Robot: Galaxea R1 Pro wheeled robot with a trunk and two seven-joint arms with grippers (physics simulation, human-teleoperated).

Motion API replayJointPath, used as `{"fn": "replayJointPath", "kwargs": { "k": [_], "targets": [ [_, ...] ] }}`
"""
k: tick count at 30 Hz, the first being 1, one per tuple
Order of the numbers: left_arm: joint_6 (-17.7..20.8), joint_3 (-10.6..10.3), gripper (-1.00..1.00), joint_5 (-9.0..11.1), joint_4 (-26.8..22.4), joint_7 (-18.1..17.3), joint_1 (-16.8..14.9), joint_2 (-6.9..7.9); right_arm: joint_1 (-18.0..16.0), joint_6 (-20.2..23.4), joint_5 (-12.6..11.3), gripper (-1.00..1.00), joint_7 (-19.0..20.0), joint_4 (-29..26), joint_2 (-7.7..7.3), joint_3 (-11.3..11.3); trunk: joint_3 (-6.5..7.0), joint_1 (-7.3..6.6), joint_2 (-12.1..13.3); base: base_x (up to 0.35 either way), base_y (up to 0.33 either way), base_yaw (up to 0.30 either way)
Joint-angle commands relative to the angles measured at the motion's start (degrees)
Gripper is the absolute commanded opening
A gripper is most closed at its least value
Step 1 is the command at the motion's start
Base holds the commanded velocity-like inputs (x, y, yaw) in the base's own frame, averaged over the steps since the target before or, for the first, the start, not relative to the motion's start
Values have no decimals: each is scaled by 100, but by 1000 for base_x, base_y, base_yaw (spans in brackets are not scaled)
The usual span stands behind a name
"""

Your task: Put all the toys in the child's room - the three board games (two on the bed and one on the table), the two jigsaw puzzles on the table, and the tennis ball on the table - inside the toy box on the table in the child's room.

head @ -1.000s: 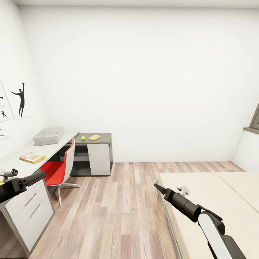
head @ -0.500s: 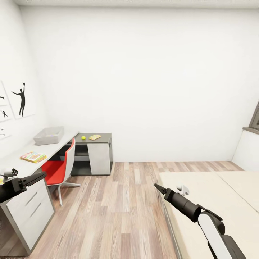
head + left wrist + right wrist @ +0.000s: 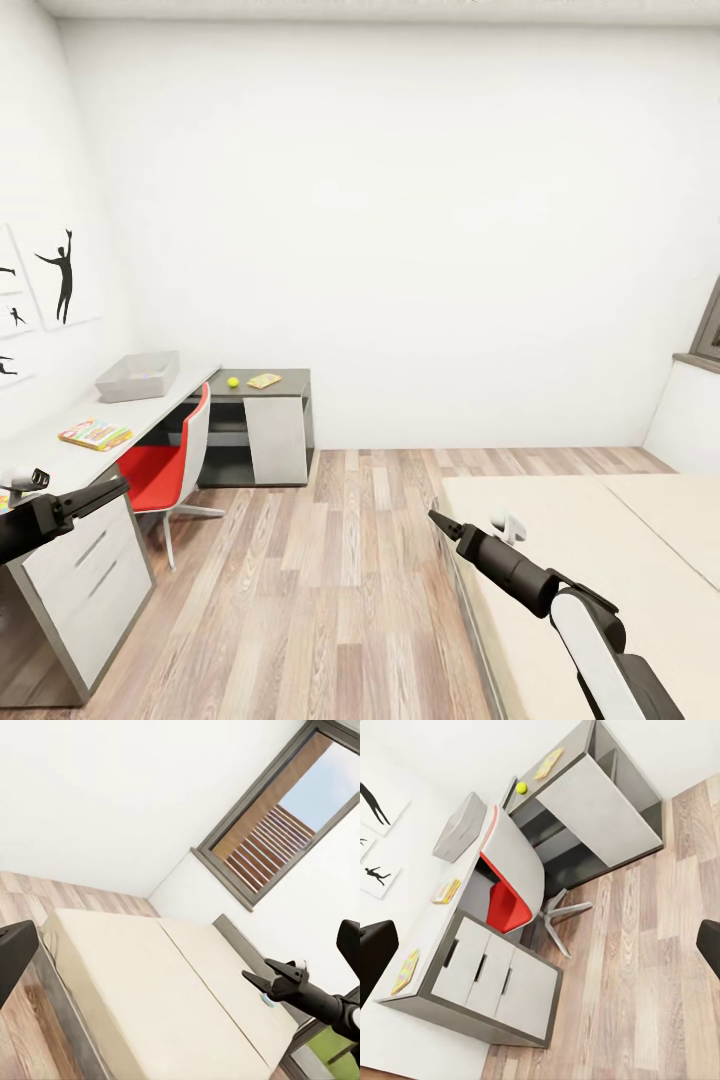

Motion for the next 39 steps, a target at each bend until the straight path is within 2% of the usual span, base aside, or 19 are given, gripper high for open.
{"fn": "replayJointPath", "kwargs": {
  "k": [1, 16, 39],
  "targets": [
    [61, 2, 100, -10, 1, -29, -2, 0, -1, 15, -8, 100, 7, -1, -3, 1, -3, 2, -4, -1, 0, 0],
    [61, 2, 100, -15, 1, -29, -2, 0, -9, 20, -8, 100, 7, -1, -3, 7, -3, 2, -4, 0, -38, 0],
    [61, 0, 100, -15, 1, -29, -2, 0, -9, 20, -8, 100, 7, -1, -3, 7, -3, 2, -4, 0, -284, 0]
  ]
}}
